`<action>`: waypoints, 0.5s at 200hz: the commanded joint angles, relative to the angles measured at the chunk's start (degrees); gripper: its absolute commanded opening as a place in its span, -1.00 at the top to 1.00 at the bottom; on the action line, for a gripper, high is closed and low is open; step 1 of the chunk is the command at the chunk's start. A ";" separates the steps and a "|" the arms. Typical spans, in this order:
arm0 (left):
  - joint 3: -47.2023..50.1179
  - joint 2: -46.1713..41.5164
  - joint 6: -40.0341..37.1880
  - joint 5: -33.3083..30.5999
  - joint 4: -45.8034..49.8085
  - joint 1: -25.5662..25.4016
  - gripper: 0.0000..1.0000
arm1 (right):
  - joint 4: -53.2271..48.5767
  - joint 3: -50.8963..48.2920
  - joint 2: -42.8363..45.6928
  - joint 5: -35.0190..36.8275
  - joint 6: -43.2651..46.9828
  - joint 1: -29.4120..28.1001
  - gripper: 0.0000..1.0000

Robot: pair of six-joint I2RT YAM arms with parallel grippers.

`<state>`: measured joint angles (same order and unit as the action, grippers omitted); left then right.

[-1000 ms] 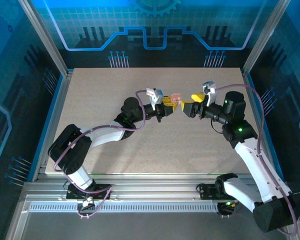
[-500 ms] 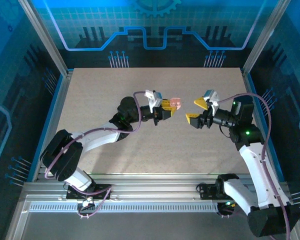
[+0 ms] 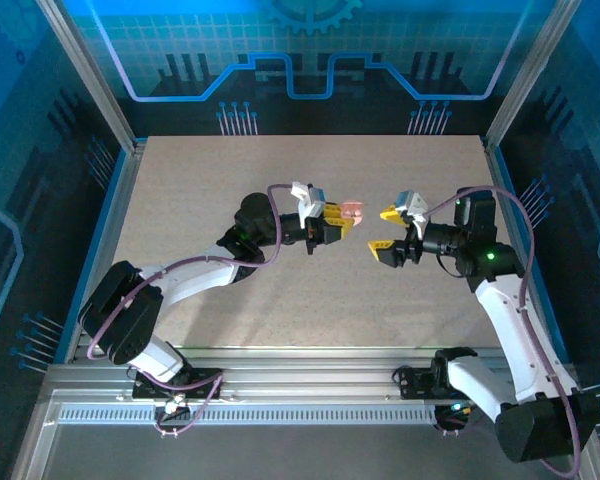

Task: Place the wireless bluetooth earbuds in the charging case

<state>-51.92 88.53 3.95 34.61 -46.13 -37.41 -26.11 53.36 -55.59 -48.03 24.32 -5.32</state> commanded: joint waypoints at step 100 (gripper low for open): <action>-0.20 -1.70 -1.02 2.93 -1.00 -0.97 0.65 | -0.16 7.72 -7.85 -4.10 7.24 -6.66 -0.27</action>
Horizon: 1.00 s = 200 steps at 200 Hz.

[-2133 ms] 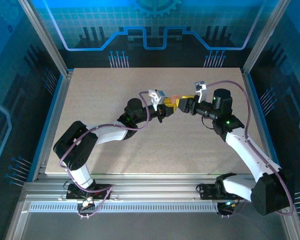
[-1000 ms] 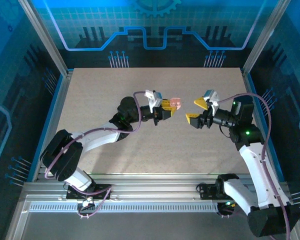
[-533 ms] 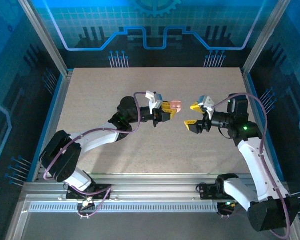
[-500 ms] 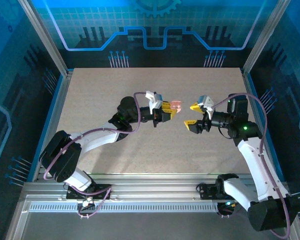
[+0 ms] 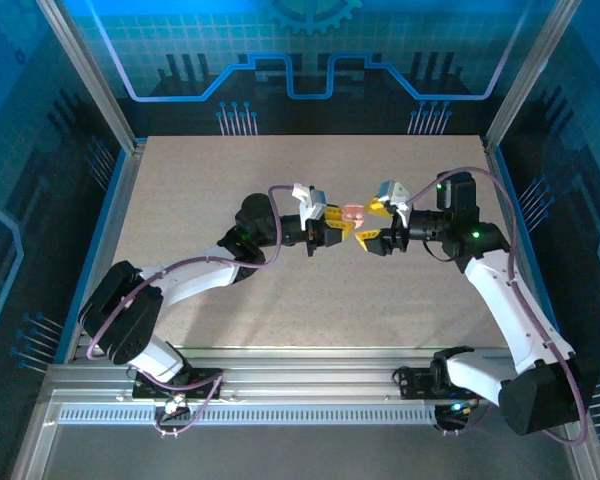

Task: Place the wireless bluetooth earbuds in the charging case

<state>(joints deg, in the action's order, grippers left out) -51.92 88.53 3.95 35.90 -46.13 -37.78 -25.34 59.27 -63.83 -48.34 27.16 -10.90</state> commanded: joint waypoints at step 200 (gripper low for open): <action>-10.05 13.67 18.70 -11.49 9.18 -2.39 0.69 | 6.89 -7.86 12.44 24.94 -34.59 6.74 -0.18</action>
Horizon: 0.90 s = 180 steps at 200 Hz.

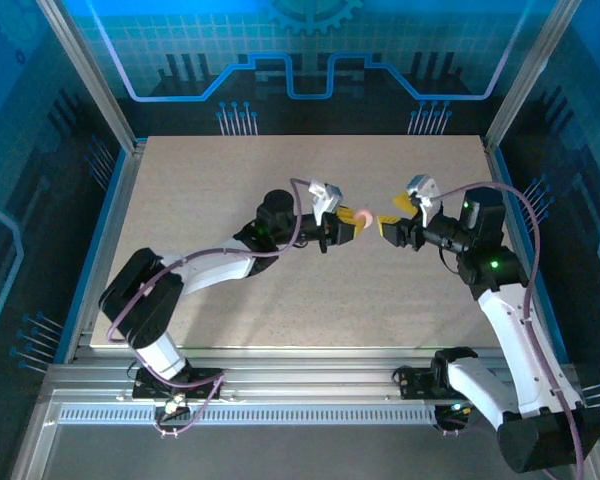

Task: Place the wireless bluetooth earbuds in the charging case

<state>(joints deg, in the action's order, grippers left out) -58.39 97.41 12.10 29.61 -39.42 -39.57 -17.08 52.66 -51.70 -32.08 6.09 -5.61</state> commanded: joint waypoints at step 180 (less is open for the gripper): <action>-36.25 31.37 35.30 -16.98 39.72 -3.34 0.69 | -4.08 -9.07 -4.46 11.05 -28.61 10.83 -0.17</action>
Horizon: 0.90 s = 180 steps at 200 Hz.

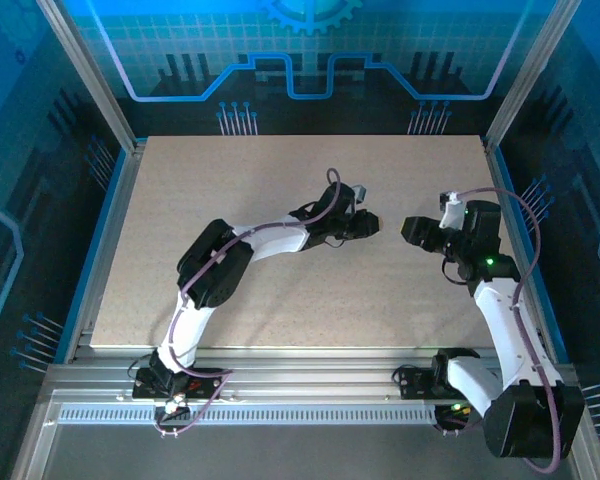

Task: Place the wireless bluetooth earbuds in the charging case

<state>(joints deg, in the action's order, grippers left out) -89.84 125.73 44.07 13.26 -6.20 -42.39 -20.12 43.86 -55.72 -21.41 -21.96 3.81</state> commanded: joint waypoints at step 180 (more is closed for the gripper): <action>-18.21 14.64 10.08 1.77 16.83 -0.45 0.64 | -3.26 -0.80 -0.17 -0.73 1.32 7.96 -0.16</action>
<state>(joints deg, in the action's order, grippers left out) -105.45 137.99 52.51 13.76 8.16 -42.54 -22.55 43.83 -56.42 -21.39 -21.43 10.63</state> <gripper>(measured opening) 0.204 0.584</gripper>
